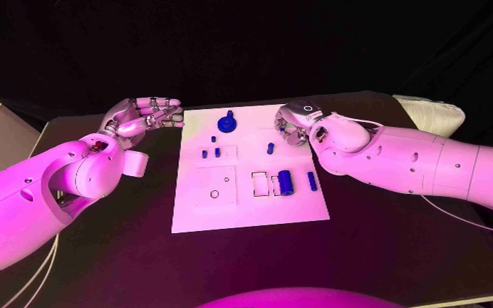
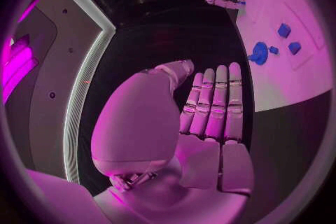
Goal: Assemble the parts on the task board
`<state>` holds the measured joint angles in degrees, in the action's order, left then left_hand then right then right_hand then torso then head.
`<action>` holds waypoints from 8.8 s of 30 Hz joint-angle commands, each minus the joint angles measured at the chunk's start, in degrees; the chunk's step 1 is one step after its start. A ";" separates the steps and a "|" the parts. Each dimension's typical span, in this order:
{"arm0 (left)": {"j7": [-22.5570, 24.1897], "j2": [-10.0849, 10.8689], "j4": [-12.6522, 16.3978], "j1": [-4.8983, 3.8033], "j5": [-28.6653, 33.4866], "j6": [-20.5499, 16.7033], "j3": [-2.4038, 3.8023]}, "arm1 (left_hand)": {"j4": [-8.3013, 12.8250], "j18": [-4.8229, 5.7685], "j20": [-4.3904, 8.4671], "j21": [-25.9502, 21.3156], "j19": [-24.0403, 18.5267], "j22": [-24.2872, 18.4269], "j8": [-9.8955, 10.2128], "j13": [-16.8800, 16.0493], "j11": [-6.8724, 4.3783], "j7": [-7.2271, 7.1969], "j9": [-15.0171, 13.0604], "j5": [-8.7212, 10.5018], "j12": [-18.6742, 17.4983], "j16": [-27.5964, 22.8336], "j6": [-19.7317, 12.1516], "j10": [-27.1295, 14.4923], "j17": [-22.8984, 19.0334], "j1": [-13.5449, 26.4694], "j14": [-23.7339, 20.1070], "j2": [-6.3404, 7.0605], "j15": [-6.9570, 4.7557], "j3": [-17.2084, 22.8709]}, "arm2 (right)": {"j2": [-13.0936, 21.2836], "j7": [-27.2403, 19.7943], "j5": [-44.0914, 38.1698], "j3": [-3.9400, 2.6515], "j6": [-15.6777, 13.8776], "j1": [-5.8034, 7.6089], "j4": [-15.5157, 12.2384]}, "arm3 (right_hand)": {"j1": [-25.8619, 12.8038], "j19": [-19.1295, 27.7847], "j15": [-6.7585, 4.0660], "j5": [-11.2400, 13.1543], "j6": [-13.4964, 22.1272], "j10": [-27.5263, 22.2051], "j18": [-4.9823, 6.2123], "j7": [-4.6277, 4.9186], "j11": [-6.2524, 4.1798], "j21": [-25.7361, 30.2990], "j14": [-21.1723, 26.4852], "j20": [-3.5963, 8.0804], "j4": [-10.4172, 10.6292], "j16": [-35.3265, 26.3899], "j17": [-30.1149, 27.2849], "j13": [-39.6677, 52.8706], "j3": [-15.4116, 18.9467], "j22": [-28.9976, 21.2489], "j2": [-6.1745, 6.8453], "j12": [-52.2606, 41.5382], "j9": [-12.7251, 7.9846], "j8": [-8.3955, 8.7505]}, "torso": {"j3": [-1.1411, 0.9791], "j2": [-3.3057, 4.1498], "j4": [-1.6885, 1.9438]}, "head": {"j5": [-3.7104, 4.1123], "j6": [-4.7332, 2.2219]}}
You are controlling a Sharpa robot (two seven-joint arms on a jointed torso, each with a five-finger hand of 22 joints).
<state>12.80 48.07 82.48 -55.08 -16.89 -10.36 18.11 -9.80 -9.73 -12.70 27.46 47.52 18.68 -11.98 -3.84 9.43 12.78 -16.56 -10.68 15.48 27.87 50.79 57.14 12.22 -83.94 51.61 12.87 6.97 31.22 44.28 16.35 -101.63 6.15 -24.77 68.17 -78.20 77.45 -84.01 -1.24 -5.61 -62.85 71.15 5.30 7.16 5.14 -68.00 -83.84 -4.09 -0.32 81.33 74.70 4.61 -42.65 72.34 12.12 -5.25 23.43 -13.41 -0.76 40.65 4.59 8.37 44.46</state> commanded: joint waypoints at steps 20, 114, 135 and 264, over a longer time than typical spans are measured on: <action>0.38 -0.04 -0.25 0.47 -0.04 -0.39 0.05 | 0.04 -0.60 -0.03 -0.64 0.50 -0.24 0.10 -0.03 0.34 0.29 0.08 0.09 -0.38 -0.39 -0.16 -0.22 0.17 -0.10 0.25 -0.08 0.23 -0.40 | 4.52 -0.58 -0.01 -1.13 -4.32 1.76 -12.50 | 0.91 -0.93 -0.38 0.70 -0.29 2.61 -0.70 -0.01 -1.99 -0.53 -3.16 0.28 -0.05 0.25 0.09 1.07 -0.44 0.39 -1.36 0.17 0.18 -0.36 | 0.13 -0.22 -0.16 | -0.91 -0.57; 1.07 -1.63 0.27 0.85 0.04 -2.20 0.05 | 0.12 -0.63 0.00 -1.04 0.93 -0.56 -0.05 -0.07 0.29 0.24 0.14 0.09 -0.35 -0.76 -0.02 -0.10 0.43 -0.44 0.49 -0.24 0.19 -0.52 | -9.47 -3.31 -2.78 0.79 -2.56 -9.40 -7.95 | 1.01 -0.77 -0.30 0.16 -0.06 2.51 -0.59 0.21 -1.83 0.06 -3.04 0.26 -0.39 -0.03 -0.43 1.12 -0.71 -0.01 -1.20 0.60 0.29 -0.24 | 0.88 -1.08 -0.18 | -11.12 5.18; 0.91 -1.47 0.13 0.85 -0.01 -2.17 0.04 | 0.12 -0.63 0.00 -1.04 0.93 -0.56 -0.05 -0.07 0.29 0.24 0.14 0.09 -0.35 -0.76 -0.02 -0.10 0.43 -0.44 0.49 -0.24 0.19 -0.52 | -8.88 -4.55 -2.30 0.92 -4.28 -9.39 -8.05 | -0.15 0.73 1.77 -4.87 7.78 -11.15 0.44 1.47 0.74 6.07 -2.35 -1.76 0.24 -1.26 -2.77 -0.87 11.24 -4.24 3.36 1.46 -2.71 5.74 | 0.86 -1.09 -0.22 | -10.87 5.12; 0.22 -1.60 -0.57 1.26 -0.22 -1.86 0.02 | -0.09 -0.64 0.03 -1.50 1.33 -0.91 -0.23 -0.08 0.25 0.18 0.20 0.07 -0.35 -1.18 0.14 -0.02 0.72 -0.56 0.71 -0.64 0.16 -0.60 | 1.31 -1.00 4.99 -0.83 -0.13 0.65 -21.01 | 4.42 -1.45 -0.79 -5.28 -1.65 2.81 -0.33 -0.50 -2.44 2.83 -2.86 0.70 5.97 -0.07 -2.29 0.85 5.11 -0.81 -1.26 -1.16 -3.23 1.73 | 0.93 -1.23 -0.17 | -7.85 2.61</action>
<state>12.72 46.62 81.80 -53.89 -16.97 -12.87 18.09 -9.80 -9.71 -12.70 26.34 48.33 17.83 -11.98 -3.84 9.42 12.78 -16.44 -10.68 15.48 26.96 50.79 57.14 12.87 -84.19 51.81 12.62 7.17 30.91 45.84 16.50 -92.43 5.29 -23.43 69.01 -98.91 81.20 -84.00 -1.76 -10.66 -64.14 71.98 5.29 6.46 4.12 -65.04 -83.93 -3.89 5.69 80.89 72.34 5.42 -37.29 71.49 11.95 -6.37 18.36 -10.89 0.12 39.46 4.39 0.73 46.96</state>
